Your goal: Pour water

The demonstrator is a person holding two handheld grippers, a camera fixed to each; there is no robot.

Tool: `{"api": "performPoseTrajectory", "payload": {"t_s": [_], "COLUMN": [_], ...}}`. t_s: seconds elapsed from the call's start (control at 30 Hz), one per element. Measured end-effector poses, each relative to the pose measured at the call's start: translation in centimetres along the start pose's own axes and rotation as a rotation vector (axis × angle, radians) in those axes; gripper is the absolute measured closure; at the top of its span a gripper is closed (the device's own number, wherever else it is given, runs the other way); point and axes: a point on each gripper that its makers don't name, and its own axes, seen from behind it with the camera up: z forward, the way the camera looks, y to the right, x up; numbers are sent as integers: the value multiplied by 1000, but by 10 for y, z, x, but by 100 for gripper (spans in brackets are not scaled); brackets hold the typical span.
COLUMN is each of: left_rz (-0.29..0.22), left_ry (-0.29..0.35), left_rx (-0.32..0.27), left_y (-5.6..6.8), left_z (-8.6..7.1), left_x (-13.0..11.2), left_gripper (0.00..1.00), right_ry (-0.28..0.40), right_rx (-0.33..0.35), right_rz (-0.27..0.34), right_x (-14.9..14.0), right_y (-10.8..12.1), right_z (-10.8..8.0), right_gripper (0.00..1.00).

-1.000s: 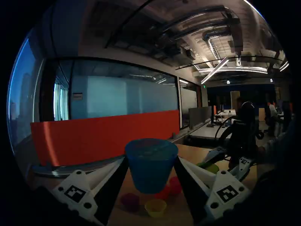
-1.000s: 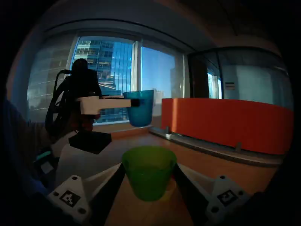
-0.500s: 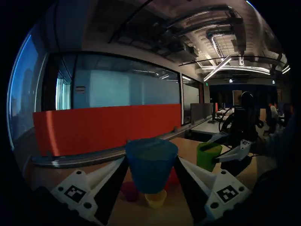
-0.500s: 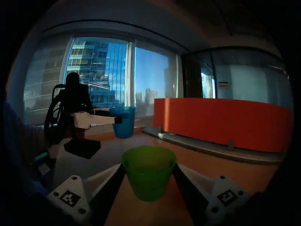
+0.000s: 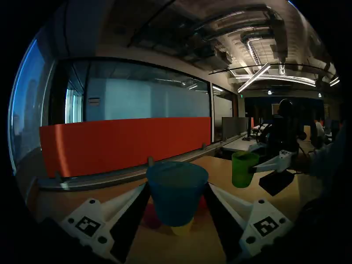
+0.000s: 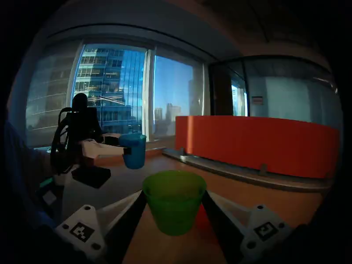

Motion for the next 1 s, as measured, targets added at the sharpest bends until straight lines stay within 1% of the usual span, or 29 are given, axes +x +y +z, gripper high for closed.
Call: {"api": "performPoseTrajectory", "payload": {"t_s": [0.27, 0.47, 0.77, 1.0], "left_rz": [11, 16, 44, 65], "left_ry": [-27, -57, -133, -198], "left_rx": [-7, -14, -36, -62], "left_y": [1, 1, 5, 13], "left_z": [-2, -3, -4, -3], "left_x": [-11, -21, -49, -75], "left_gripper": [16, 16, 16, 16], "right_ry": [-15, -44, -128, -200], "right_rx": [2, 9, 35, 47], "right_rz": [-5, -7, -16, -30], "right_x": [-4, -12, -34, -54], "right_y": [0, 1, -1, 1], "right_z": [0, 0, -3, -4], "right_gripper": [11, 10, 11, 10]}}
